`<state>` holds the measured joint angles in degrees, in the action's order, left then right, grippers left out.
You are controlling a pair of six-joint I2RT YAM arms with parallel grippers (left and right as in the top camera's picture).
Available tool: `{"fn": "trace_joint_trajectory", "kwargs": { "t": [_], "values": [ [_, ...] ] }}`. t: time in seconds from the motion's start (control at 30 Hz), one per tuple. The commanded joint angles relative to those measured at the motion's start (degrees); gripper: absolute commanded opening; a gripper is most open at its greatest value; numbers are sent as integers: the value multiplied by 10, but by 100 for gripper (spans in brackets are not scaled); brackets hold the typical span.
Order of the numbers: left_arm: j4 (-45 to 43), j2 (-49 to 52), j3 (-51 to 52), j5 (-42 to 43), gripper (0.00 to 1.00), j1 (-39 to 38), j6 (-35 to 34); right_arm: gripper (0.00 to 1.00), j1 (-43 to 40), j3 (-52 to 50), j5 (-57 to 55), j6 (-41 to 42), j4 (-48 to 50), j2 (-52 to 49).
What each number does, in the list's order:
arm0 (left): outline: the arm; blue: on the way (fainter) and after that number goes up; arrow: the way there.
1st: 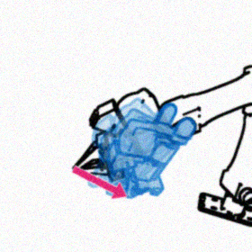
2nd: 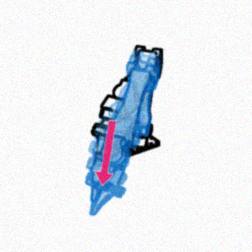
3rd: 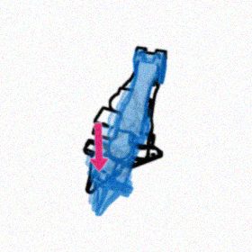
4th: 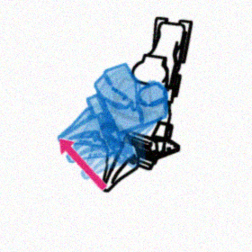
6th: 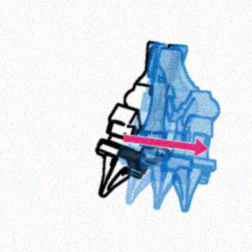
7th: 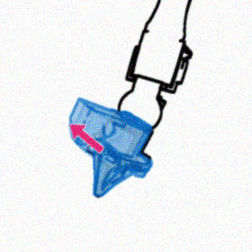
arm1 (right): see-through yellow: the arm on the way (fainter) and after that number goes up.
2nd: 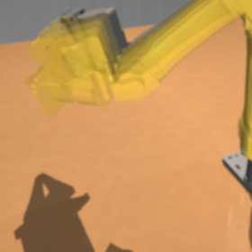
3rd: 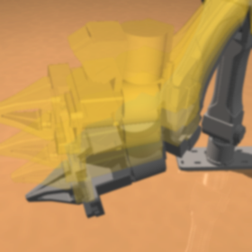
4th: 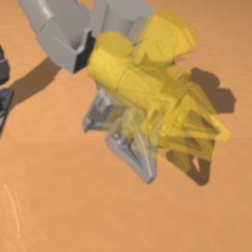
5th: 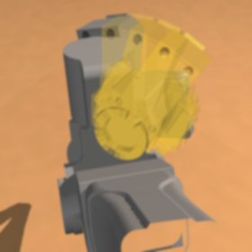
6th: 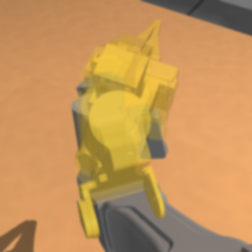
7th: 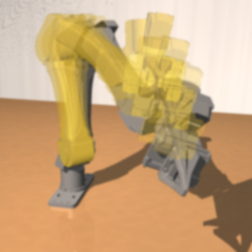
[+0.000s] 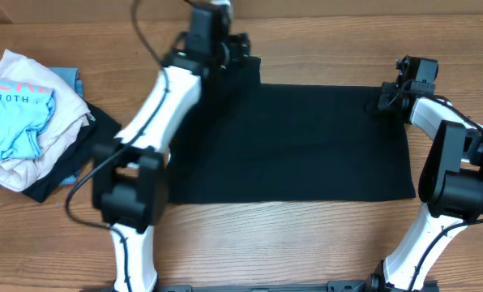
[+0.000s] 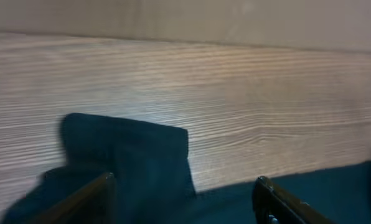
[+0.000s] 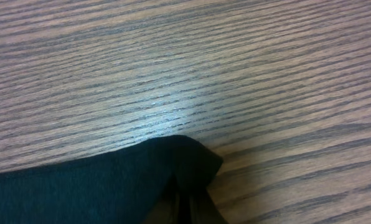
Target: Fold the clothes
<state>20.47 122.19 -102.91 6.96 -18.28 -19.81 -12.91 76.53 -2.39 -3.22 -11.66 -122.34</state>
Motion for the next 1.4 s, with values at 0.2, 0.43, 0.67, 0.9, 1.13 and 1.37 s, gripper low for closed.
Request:
{"fn": "trace_joint_trajectory", "kwargs": {
  "t": [0.2,0.43,0.67,0.9,1.13,1.37],
  "values": [
    [-7,102,-35,29,64,57,-118,4,0,4,-9,-2,-9,-12],
    [76,117,-77,17,63,94,-98,4,0,4,-9,-2,-8,-12],
    [-7,177,-77,51,61,92,-143,4,0,4,-9,-2,-9,-12],
    [-58,204,-77,47,60,85,-162,4,0,4,-9,-2,-10,-12],
    [-78,206,-77,48,51,71,-162,4,0,4,-9,-2,-8,-12],
    [-76,206,-77,29,26,64,-160,4,0,4,-9,-2,-8,-12]
  ]
}}
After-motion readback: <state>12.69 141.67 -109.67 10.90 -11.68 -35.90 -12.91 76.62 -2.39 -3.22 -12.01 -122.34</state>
